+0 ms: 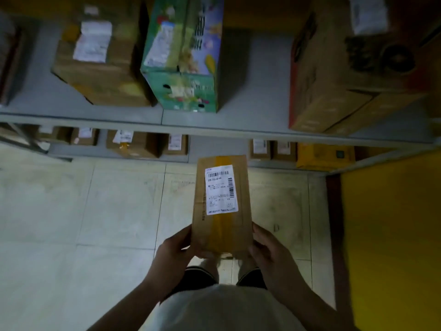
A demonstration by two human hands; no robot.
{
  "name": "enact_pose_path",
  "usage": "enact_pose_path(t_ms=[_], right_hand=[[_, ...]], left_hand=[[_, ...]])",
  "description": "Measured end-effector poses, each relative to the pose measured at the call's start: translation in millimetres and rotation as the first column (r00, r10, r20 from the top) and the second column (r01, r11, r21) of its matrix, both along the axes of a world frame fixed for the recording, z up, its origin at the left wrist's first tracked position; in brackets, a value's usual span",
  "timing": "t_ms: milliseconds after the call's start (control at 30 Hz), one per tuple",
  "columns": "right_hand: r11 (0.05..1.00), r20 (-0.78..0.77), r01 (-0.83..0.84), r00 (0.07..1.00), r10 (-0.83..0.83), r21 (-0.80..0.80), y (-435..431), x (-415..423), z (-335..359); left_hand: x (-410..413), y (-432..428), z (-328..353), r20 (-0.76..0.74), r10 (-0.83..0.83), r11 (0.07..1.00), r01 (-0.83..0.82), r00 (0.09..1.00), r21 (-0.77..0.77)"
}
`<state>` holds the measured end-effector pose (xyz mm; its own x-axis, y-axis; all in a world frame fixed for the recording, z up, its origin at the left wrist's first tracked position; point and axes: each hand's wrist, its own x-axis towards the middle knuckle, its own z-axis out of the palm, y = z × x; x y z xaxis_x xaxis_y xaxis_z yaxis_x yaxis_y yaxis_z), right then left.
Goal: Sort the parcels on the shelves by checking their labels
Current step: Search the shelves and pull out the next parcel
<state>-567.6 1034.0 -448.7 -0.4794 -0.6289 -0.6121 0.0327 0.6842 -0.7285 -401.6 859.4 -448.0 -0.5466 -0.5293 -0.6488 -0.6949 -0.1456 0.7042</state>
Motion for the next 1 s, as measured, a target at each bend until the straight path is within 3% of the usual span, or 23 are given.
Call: enact_pose_path(t_ms=[167,300,400,500,600,833,1000], right_hand=[[0.990,0.042,0.103,0.993,-0.108,0.101,-27,-22,-123],[0.981,0.008,0.150,0.988,-0.152,0.123,-54,-45,-266],[0.987,-0.107,0.151,0.984,-0.144,0.060,-81,-85,-356],[0.998,-0.368,0.068,0.928,-0.060,0.010,-108,-127,-417],[0.998,-0.411,0.060,0.911,-0.041,0.036,-131,-162,-463],[0.981,-0.132,0.191,0.972,-0.192,-0.026,-173,-229,-508],[0.997,-0.314,0.064,0.946,-0.077,-0.050,-196,-265,-515]], left_hand=[[-28,-18,-124,0.091,0.098,0.978,-0.112,0.991,0.175],[-67,-45,-264,0.104,0.124,0.971,-0.142,0.987,0.192],[-109,-73,-356,0.057,0.128,0.978,-0.135,0.990,0.160],[-153,-94,-418,-0.008,0.167,0.975,-0.164,0.986,0.148],[-193,-107,-459,-0.069,0.169,0.982,-0.162,0.983,0.099],[-252,-146,-522,-0.107,0.122,0.989,-0.130,0.987,-0.068],[-285,-170,-532,-0.144,0.116,0.986,-0.131,0.983,-0.102]])
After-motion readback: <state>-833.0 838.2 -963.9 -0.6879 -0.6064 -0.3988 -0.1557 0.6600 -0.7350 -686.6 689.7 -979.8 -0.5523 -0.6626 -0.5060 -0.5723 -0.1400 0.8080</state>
